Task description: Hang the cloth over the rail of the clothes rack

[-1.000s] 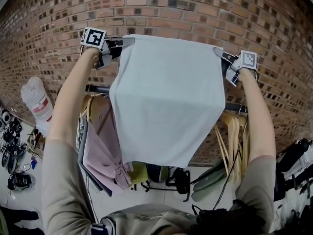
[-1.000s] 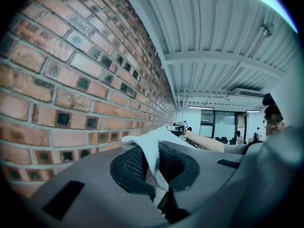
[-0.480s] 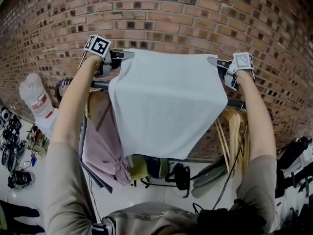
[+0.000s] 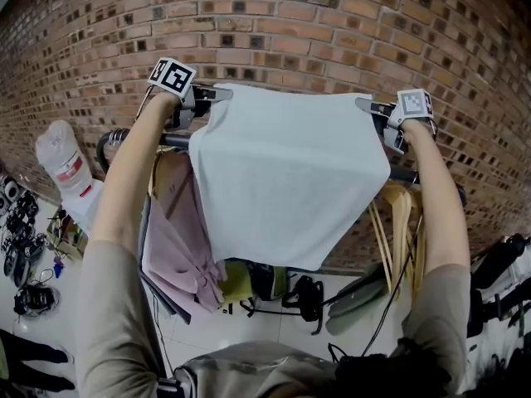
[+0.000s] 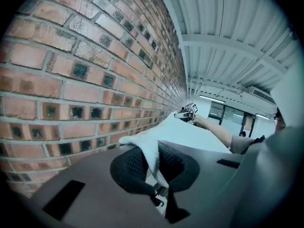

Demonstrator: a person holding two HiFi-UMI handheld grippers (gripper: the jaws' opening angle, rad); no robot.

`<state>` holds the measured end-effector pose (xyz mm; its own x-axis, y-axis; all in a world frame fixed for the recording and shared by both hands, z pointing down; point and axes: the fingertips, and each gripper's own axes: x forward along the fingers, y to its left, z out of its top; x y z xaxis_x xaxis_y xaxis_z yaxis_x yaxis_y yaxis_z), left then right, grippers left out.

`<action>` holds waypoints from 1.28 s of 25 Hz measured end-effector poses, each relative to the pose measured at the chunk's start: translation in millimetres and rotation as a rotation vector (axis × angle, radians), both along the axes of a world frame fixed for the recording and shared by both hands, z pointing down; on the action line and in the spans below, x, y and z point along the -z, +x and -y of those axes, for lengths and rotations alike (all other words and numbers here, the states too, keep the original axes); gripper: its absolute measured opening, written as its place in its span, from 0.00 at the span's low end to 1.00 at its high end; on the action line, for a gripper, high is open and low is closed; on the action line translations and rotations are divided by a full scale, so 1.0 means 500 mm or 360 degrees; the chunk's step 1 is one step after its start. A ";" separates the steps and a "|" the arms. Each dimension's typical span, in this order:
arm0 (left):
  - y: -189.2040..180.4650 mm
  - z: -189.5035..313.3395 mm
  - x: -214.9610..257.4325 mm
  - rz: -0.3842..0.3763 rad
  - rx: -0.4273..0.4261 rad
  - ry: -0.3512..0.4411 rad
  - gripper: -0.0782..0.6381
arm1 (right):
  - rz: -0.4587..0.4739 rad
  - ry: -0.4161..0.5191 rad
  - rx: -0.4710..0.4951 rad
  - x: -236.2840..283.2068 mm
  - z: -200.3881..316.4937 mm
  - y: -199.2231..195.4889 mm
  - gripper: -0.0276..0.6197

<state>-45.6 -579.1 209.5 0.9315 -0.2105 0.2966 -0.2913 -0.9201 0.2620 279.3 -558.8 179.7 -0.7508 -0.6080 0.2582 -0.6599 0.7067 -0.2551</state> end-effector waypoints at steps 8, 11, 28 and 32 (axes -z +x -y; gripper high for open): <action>-0.001 0.005 -0.013 0.0054 0.0012 -0.0003 0.13 | -0.0024 -0.0048 0.0042 -0.018 0.001 -0.009 0.08; -0.002 0.007 -0.010 0.0053 0.0003 0.0008 0.13 | -0.0013 -0.0036 0.0034 -0.011 0.002 -0.010 0.08; 0.000 0.010 -0.015 0.0044 0.0005 -0.0028 0.13 | 0.0001 -0.0055 0.0074 -0.022 -0.002 -0.016 0.08; -0.006 0.012 -0.014 0.0025 -0.0003 -0.0038 0.13 | 0.0005 -0.0067 0.0069 -0.019 0.003 -0.024 0.08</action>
<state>-48.6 -585.3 216.6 0.9270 -0.2017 0.3162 -0.2941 -0.9141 0.2791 267.2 -560.2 189.3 -0.7770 -0.5638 0.2801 -0.6282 0.7231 -0.2872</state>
